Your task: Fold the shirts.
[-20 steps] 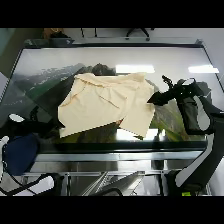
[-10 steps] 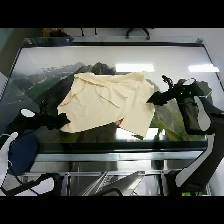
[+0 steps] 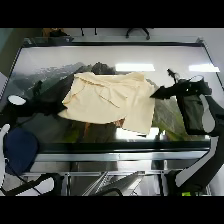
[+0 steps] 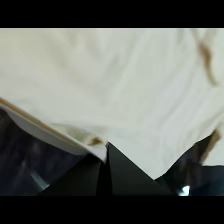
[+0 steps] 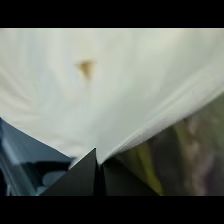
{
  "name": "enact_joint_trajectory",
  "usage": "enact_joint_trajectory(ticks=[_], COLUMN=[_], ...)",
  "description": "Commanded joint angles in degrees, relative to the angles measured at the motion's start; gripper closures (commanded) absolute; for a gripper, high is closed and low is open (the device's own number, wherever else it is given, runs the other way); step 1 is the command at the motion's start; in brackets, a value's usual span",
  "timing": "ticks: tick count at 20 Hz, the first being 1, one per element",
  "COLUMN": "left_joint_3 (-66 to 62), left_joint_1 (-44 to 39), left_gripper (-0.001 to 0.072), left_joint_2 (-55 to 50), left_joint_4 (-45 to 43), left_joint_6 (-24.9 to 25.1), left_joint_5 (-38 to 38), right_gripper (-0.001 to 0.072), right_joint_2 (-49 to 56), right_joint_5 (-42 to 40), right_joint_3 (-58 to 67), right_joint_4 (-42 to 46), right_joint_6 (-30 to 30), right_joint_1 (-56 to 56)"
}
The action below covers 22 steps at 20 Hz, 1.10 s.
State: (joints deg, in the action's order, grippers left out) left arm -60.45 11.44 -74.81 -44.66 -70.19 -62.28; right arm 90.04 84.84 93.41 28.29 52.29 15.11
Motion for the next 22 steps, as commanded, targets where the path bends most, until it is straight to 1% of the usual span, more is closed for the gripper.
enact_joint_trajectory(ticks=[1, 2, 3, 5, 6, 7, 8, 10, 11, 13, 15, 17, 19, 20, 22], left_joint_3=[-18.5, -26.5, -35.0, -50.7, -58.4, -64.7, -68.0, -66.9, -63.6, -55.2, -50.4, -49.9, -52.2, -53.2, -53.4], left_joint_1=[1.7, 2.3, 2.9, 4.8, 6.7, 9.2, 12.4, 19.7, 23.1, 29.2, 31.7, 30.0, 23.9, 19.1, 8.8], left_gripper=[0.0694, 0.0694, 0.0694, 0.0694, 0.0693, 0.0693, 0.0693, 0.0693, 0.0693, 0.0693, 0.0693, 0.0693, 0.0693, 0.0692, 0.0693], left_joint_2=[3.3, 5.2, 7.1, 9.7, 10.7, 11.6, 13.1, 18.0, 20.7, 25.9, 27.2, 24.3, 19.3, 16.0, 9.2], left_joint_4=[12.0, 14.3, 16.2, 16.8, 16.8, 16.8, 16.8, 16.9, 17.9, 19.9, 21.4, 24.2, 22.5, 19.0, 9.5], left_joint_6=[0.1, 0.1, 0.1, -1.5, -3.8, -4.9, -6.3, -6.4, -4.9, -0.2, 1.6, 4.2, 4.4, 4.4, 4.0], left_joint_5=[-7.5, -8.0, -7.4, -4.7, -3.7, -3.3, -3.2, -3.2, -3.3, -3.3, -3.2, -4.7, -8.1, -9.3, -10.2], right_gripper=[0.0685, 0.0685, 0.0684, 0.0685, 0.0685, 0.0685, 0.0686, 0.0686, 0.0686, 0.0686, 0.0685, 0.0685, 0.0685, 0.0685, 0.0685], right_joint_2=[-10.8, -15.1, -20.1, -29.4, -33.7, -38.1, -41.8, -47.3, -49.0, -50.5, -49.2, -45.7, -41.2, -38.8, -34.1], right_joint_5=[-1.0, -4.0, -8.3, -16.7, -20.3, -23.3, -25.6, -27.4, -27.4, -27.3, -24.9, -19.1, -12.7, -11.1, -12.0], right_joint_3=[6.2, 8.7, 11.1, 13.7, 14.0, 14.0, 14.0, 14.0, 14.0, 14.0, 14.0, 13.8, 13.0, 11.8, 7.8], right_joint_4=[-25.7, -29.6, -30.5, -29.0, -28.3, -27.2, -25.2, -20.5, -18.8, -16.0, -14.9, -15.1, -16.7, -16.7, -14.3], right_joint_6=[-9.0, -11.2, -12.6, -14.4, -14.4, -14.7, -14.6, -14.6, -14.6, -14.1, -11.7, -10.3, -8.7, -8.8, -9.0], right_joint_1=[2.5, 3.7, 4.9, 6.8, 7.9, 9.2, 10.6, 12.9, 13.6, 14.0, 14.0, 13.9, 13.4, 12.0, 7.5])
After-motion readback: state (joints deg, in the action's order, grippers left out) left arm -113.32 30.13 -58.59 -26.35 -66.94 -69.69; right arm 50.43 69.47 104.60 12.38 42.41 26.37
